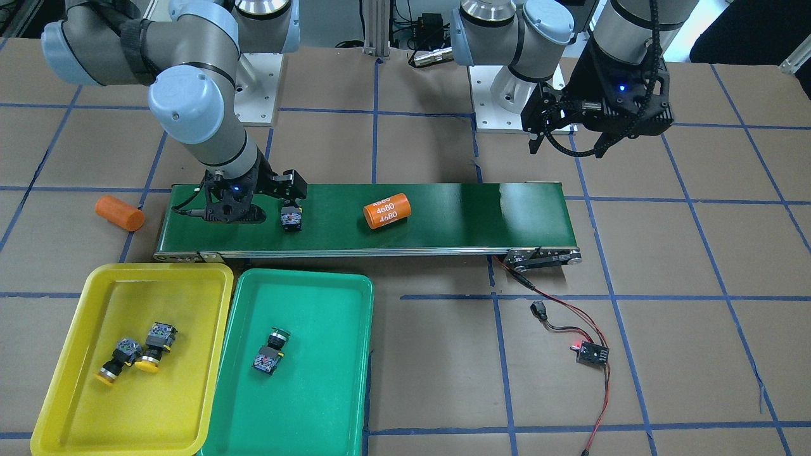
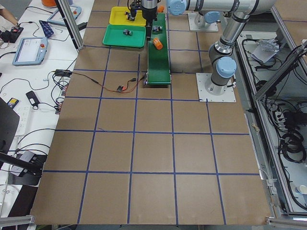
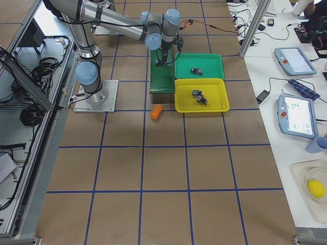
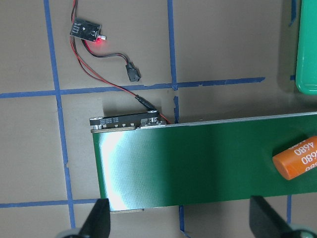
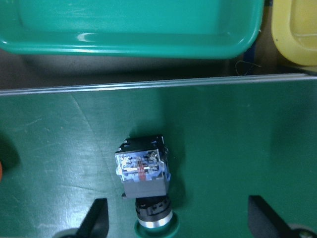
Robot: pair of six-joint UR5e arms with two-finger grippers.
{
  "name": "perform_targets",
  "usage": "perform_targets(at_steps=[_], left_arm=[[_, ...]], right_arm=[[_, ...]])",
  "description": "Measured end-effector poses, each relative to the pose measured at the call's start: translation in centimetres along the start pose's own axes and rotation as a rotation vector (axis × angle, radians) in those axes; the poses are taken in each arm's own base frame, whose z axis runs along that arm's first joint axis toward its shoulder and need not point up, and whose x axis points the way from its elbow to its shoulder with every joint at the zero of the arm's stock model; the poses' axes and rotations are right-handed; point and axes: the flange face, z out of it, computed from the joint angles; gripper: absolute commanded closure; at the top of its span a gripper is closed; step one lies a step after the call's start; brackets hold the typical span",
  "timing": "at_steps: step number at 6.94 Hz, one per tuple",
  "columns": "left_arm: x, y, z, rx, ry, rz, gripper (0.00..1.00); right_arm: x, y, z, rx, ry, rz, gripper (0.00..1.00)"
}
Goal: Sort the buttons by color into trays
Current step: 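Lower the right gripper to the belt and grasp the green-ringed button, then carry the green-ringed button into the green tray and release it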
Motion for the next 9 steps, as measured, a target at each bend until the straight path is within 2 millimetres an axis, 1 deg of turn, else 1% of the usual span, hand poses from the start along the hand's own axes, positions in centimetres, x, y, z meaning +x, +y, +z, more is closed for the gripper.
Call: perform_targets(at_steps=[1, 2, 3, 5, 7, 8, 9], left_arm=[[0.0, 0.0, -0.1, 0.002, 0.000, 0.000, 0.00], [0.1, 0.0, -0.1, 0.002, 0.001, 0.001, 0.00], [0.1, 0.0, -0.1, 0.002, 0.001, 0.001, 0.00], [0.1, 0.0, -0.1, 0.002, 0.001, 0.002, 0.00], [0.1, 0.0, -0.2, 0.004, 0.001, 0.002, 0.00], [0.1, 0.0, -0.2, 0.005, 0.001, 0.002, 0.00], [0.1, 0.0, -0.2, 0.005, 0.001, 0.002, 0.00]], right_arm=[[0.0, -0.6, 1.3, -0.010, 0.001, 0.001, 0.18], [0.1, -1.0, 2.5, -0.029, 0.004, 0.001, 0.81], [0.2, -1.2, 3.2, -0.042, 0.008, -0.001, 1.00], [0.3, -1.3, 3.6, -0.053, 0.013, -0.004, 1.00], [0.3, -1.4, 3.2, -0.047, 0.014, -0.006, 1.00], [0.3, -1.6, 2.7, -0.033, 0.012, -0.005, 1.00], [0.3, -2.3, 1.0, 0.002, 0.009, -0.003, 1.00]])
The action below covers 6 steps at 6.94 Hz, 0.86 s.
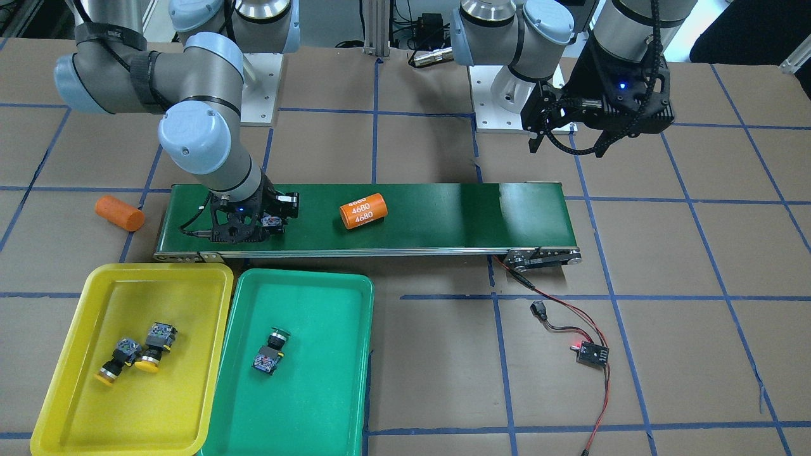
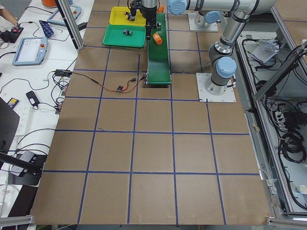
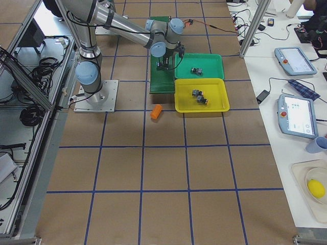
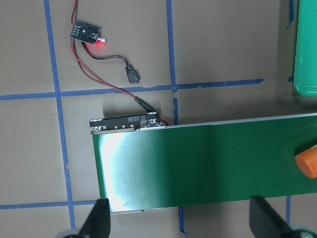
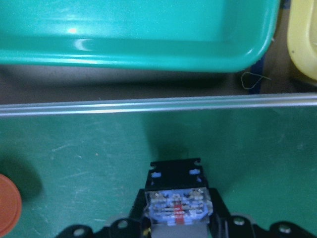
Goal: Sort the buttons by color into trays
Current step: 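Carry the green-ringed button into the green tray and release it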
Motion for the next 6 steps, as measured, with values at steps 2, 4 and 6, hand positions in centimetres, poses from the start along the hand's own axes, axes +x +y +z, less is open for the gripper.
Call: perform_targets(at_steps=[2, 4, 6], left_arm=[[0.0, 0.0, 0.0, 0.000, 0.000, 0.000, 0.00], [0.0, 0.0, 0.0, 0.001, 0.000, 0.000, 0.00], [0.0, 0.0, 0.0, 0.002, 0.000, 0.000, 0.00]], right_arm=[[-0.7, -3.6, -6.6, 0.138, 0.005, 0.000, 1.00], [-1.3, -9.4, -9.6, 0.213, 0.005, 0.025, 1.00], [-1.4, -14.2, -7.7, 0.210, 0.002, 0.076, 0.66]])
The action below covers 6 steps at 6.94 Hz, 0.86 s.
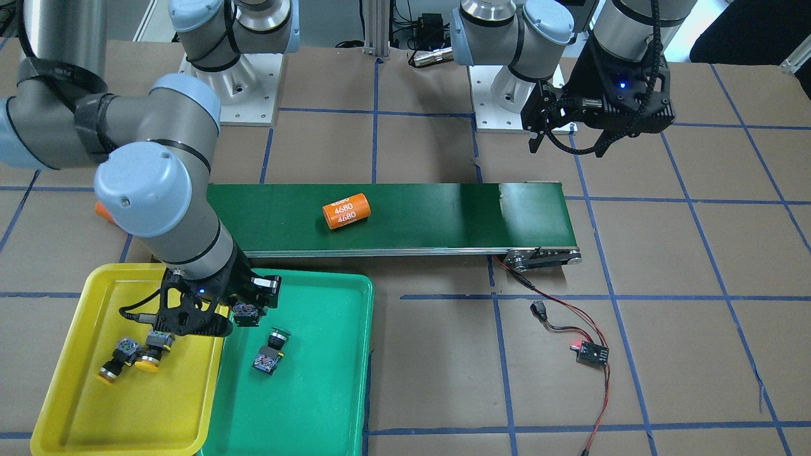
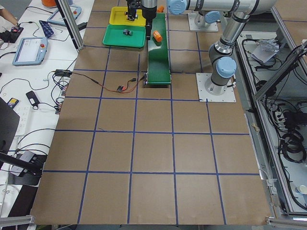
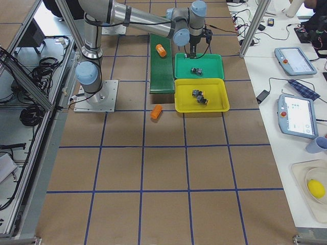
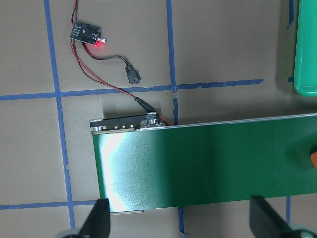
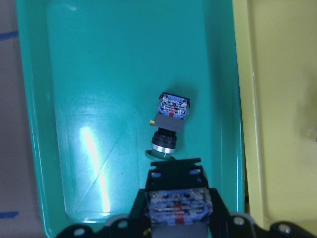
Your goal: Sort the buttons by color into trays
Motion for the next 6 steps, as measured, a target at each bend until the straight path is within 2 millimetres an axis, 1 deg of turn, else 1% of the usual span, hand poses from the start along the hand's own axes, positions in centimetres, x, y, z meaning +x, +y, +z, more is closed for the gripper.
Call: perform_targets(at_steps=[1, 2, 3, 5, 6], left_arm=[[0.0, 0.0, 0.0, 0.001, 0.000, 0.000, 0.00], [0.0, 0.0, 0.0, 0.001, 0.000, 0.001, 0.00], [0.1, -0.1, 0.0, 0.002, 0.000, 0.001, 0.00], [0.1, 0.0, -0.1, 0.004, -0.001, 0.002, 0.00], [0.0, 0.0, -0.2, 0.007, -0.005, 0.002, 0.00]], right_arm=[[0.1, -1.0, 1.4, -0.001, 0.006, 0.010, 0.50], [0.4, -1.5, 2.5, -0.007, 0.013, 0.018, 0.18], [0.9, -1.7, 3.3, -0.016, 0.017, 0.026, 0.00], [1.9, -1.9, 4.5, -0.038, 0.023, 0.041, 0.00], [2.2, -2.0, 4.3, -0.039, 0.023, 0.045, 0.00]])
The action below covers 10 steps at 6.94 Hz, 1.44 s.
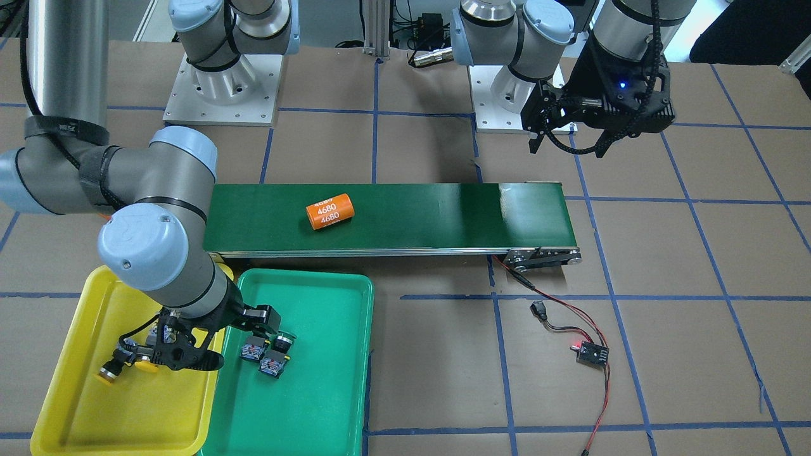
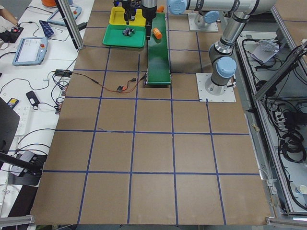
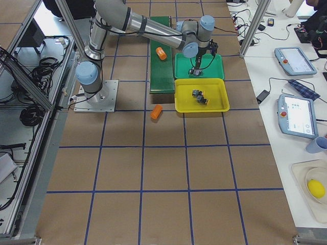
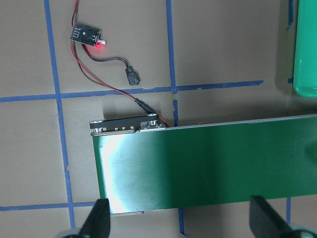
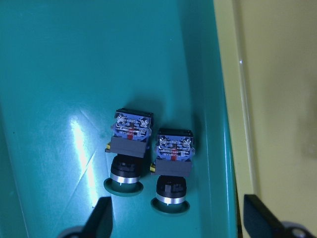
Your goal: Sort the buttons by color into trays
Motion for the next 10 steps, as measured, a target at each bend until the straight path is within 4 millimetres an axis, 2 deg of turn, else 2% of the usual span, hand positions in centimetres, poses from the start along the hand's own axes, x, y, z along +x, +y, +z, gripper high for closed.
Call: perform_targets(at_steps=[1, 2, 3, 5, 7, 8, 10], left_arm=[[0.0, 0.2, -0.1, 0.003, -0.005, 0.000, 0.00], [0.0, 0.6, -0.3, 0.007, -0.010, 0.001, 0.00], [0.1, 1.1, -0.6, 0.017, -0.013, 0.003, 0.00], [0.1, 1.9, -1.2, 0.033, -0.017, 0.004, 0.00], [0.2, 2.5, -0.3, 0.019, -0.014, 0.000, 0.00], [0.2, 2.7, 0.5, 0.016, -0.012, -0.004, 0.00], [0.1, 2.4, 0.7, 0.042, -0.015, -0.010, 0.00]], right_arm=[[0.2, 0.2, -1.2, 0.014, -0.002, 0.002, 0.00], [0.2, 1.2, -4.0, 0.032, -0.006, 0.000, 0.00], [0.3, 3.0, -7.8, 0.044, -0.009, -0.001, 0.00], [0.6, 8.5, -15.3, 0.027, -0.007, -0.011, 0.00], [1.1, 14.2, -20.9, 0.002, -0.002, -0.021, 0.00], [1.4, 16.2, -21.8, -0.025, 0.003, -0.023, 0.00], [2.0, 17.5, -20.0, -0.076, 0.011, -0.064, 0.00]])
